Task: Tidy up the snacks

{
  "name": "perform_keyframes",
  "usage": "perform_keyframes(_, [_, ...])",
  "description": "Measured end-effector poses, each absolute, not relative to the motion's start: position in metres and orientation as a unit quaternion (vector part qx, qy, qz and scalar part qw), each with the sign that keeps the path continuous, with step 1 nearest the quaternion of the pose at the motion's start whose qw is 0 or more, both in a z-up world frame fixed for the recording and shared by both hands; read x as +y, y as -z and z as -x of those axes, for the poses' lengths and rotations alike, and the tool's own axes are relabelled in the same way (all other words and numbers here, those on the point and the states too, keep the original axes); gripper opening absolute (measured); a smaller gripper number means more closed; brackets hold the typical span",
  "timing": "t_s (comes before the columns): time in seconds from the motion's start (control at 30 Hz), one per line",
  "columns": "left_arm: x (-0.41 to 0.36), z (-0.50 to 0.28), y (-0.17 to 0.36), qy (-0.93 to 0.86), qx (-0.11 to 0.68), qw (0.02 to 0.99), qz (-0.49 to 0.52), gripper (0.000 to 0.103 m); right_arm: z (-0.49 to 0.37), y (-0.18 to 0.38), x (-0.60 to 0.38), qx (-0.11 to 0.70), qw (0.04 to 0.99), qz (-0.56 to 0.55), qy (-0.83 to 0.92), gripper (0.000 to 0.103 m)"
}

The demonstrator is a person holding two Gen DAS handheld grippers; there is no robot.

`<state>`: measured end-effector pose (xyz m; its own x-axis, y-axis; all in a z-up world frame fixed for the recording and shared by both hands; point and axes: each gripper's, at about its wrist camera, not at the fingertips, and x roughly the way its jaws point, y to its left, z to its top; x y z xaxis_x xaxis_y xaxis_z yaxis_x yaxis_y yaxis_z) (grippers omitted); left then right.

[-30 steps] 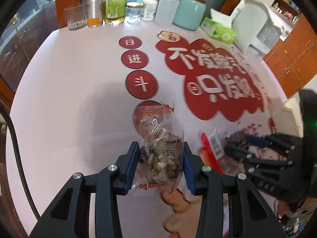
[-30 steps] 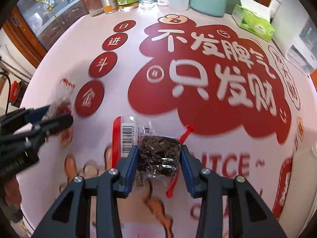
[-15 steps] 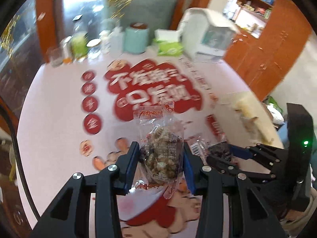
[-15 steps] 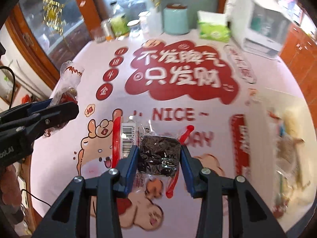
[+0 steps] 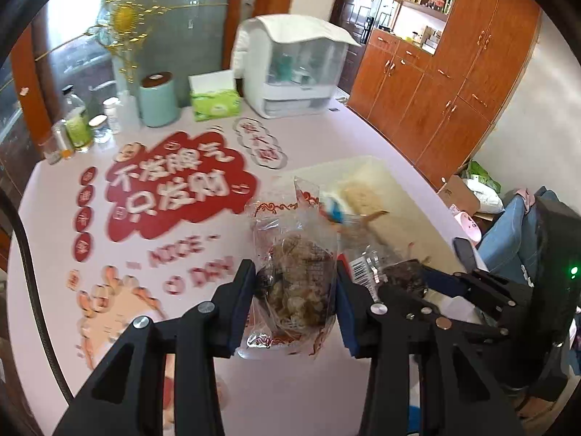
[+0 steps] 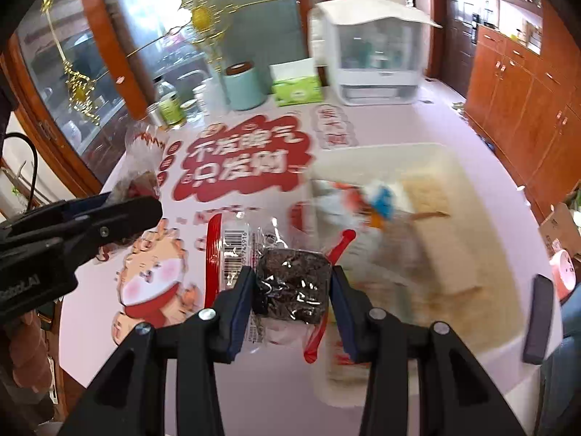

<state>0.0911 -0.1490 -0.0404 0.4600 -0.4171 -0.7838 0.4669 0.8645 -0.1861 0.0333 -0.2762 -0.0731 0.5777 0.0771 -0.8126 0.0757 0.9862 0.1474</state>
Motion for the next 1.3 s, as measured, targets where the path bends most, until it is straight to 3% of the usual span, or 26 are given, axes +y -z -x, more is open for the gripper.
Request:
perform_keyframes(0.27, [-0.237,-0.084,0.058,0.233,0.471,0.851,-0.003,0.041,-0.014,0.069,-0.376,0.460,0.885,-0.071,0.019,0.042])
perform_keyframes(0.53, [-0.276,-0.105,0.062,0.190,0.479,0.856,-0.035,0.042,-0.020,0.062,-0.392,0.444,0.896,-0.027,-0.007,0.044])
perform_keyframes(0.57, [-0.280,-0.108,0.065,0.186,0.481,0.855,-0.049,0.047,-0.021,0.062,-0.392,0.443,0.896,-0.021,-0.010,0.046])
perform_keyframes(0.63, [-0.284,-0.112,0.071,0.174,0.487,0.853,-0.075,0.066,-0.028,0.066,-0.390,0.446,0.895,-0.007,-0.015,0.046])
perform_keyframes(0.67, [-0.284,-0.112,0.073,0.167,0.486,0.854,-0.080,0.085,-0.031,0.070,-0.389,0.449,0.893,0.000,-0.023,0.048])
perform_keyframes(0.7, [-0.283,-0.111,0.074,0.156,0.481,0.859,-0.081,0.095,-0.031,0.073,-0.389,0.451,0.892,0.001,-0.029,0.050])
perform_keyframes(0.8, [-0.278,-0.108,0.079,0.152,0.484,0.858,-0.077,0.096,-0.031,0.083,-0.390,0.460,0.887,-0.007,-0.043,0.061])
perform_keyframes(1.3, [-0.233,-0.079,0.084,0.105,0.507,0.855,-0.035,0.096,-0.027,0.092,-0.382,0.475,0.877,-0.033,-0.065,0.062])
